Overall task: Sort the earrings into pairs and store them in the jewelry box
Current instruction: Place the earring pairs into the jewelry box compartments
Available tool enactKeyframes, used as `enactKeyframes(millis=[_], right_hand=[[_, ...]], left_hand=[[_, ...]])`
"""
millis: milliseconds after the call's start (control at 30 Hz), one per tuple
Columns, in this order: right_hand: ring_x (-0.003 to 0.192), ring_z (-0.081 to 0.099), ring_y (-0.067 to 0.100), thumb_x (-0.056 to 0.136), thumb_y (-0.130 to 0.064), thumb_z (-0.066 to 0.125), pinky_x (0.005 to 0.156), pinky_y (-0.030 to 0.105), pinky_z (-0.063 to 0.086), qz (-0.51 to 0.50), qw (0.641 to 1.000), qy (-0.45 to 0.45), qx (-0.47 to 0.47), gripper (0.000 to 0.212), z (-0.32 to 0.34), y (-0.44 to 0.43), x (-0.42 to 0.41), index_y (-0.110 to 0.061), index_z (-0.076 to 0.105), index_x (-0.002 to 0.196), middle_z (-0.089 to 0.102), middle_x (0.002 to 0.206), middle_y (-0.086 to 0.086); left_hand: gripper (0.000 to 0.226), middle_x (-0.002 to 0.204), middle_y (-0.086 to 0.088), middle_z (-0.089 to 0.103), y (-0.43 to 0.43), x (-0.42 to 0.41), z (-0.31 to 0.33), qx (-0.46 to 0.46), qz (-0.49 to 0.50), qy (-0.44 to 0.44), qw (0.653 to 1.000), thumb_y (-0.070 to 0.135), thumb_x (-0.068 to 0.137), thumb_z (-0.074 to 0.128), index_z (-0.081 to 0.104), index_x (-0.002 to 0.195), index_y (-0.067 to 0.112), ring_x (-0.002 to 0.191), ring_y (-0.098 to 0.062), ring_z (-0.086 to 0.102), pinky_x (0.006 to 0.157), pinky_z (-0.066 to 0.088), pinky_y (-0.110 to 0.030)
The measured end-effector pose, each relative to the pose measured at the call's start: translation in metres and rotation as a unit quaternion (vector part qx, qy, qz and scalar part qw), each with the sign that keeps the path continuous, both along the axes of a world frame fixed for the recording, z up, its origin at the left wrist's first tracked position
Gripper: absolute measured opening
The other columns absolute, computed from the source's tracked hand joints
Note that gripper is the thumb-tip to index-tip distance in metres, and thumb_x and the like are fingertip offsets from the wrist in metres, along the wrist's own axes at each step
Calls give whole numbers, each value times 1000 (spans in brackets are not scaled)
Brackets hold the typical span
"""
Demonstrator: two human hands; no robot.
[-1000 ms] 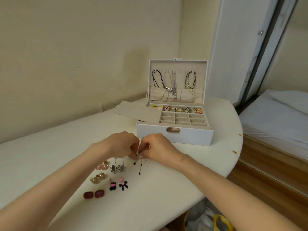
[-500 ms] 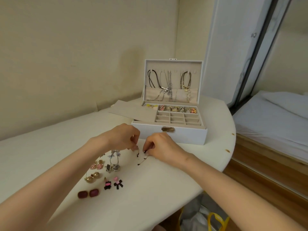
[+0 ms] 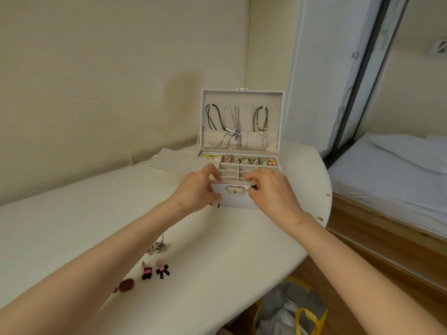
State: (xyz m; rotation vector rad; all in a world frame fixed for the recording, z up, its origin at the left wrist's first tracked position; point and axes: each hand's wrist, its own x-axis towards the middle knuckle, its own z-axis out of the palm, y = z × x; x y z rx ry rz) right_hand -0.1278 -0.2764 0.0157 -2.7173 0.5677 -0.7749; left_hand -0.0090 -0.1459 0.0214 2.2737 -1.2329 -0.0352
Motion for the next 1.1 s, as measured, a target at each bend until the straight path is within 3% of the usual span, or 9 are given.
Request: enactKeyframes(millis=[100, 233, 533, 567, 667, 800, 933, 1000, 1100], right_hand=[[96, 55, 29, 82, 5, 47, 65, 29, 30, -30, 996, 49, -64, 17, 0, 1, 1, -9, 54, 76, 51, 91, 8], [97, 56, 31, 82, 7, 48, 67, 28, 33, -37, 994, 59, -83, 19, 4, 0, 3, 0, 64, 90, 58, 105, 14], [72, 48, 32, 69, 9, 49, 59, 30, 36, -46, 991, 90, -83, 19, 20, -6, 5, 6, 65, 79, 56, 75, 16], [71, 48, 32, 67, 9, 49, 59, 30, 39, -47, 992, 86, -75, 23, 23, -8, 4, -3, 68, 75, 55, 72, 15], [80, 60, 36, 66, 8, 50, 69, 36, 52, -37, 994, 75, -70, 25, 28, -15, 0, -3, 70, 78, 66, 80, 15], [81, 63, 33, 67, 5, 51, 72, 40, 54, -25, 994, 84, -71, 25, 26, -15, -12, 0, 71, 80, 69, 83, 16], [80, 63, 30, 69, 2, 55, 71, 41, 54, -7, 993, 100, -56, 19, 19, -16, -26, -1, 72, 76, 69, 80, 16], [80, 64, 26, 72, -1, 59, 73, 37, 55, 1, 993, 109, -42, 16, 19, -16, -31, -5, 74, 76, 70, 81, 12], [71, 59, 6, 78, -9, 70, 65, 14, 48, 37, 992, 110, 52, 8, 34, -18, -39, -11, 76, 82, 67, 73, -6]], left_hand=[[34, 81, -7, 67, -9, -1, 0, -10, 36, -33, 999, 10, 79, 63, 48, 109, 15, 78, -27, 59, 66, 44, -31], [24, 98, -10, 67, -20, -4, 2, 23, 77, -113, 990, 9, 79, 55, 56, 103, 12, 95, -33, 58, 72, 44, -34], [19, 96, -13, 64, -23, -13, 2, 6, 75, -158, 985, 4, 78, 52, 54, 97, 8, 90, -34, 56, 64, 34, -32], [20, 96, -13, 63, -24, -15, 4, 2, 71, -159, 985, 4, 78, 52, 54, 97, 8, 89, -35, 56, 64, 34, -32], [29, 96, -13, 63, -24, -23, 11, 7, 67, -158, 985, 2, 78, 52, 53, 106, 10, 90, -35, 56, 66, 36, -32], [37, 101, -14, 62, -17, -38, 15, 49, 70, -174, 981, 3, 80, 51, 48, 116, 8, 93, -37, 56, 68, 38, -35], [19, 98, -14, 60, -7, -59, 9, 74, 49, -179, 980, 3, 80, 49, 49, 99, 8, 90, -36, 55, 66, 38, -35], [17, 98, -12, 60, -3, -62, 8, 69, 44, -175, 981, 3, 81, 49, 51, 97, 7, 91, -35, 55, 69, 41, -37], [14, 94, -5, 65, 2, -59, 27, 49, 25, -124, 991, 10, 83, 59, 60, 97, 12, 91, -25, 57, 73, 43, -30]])
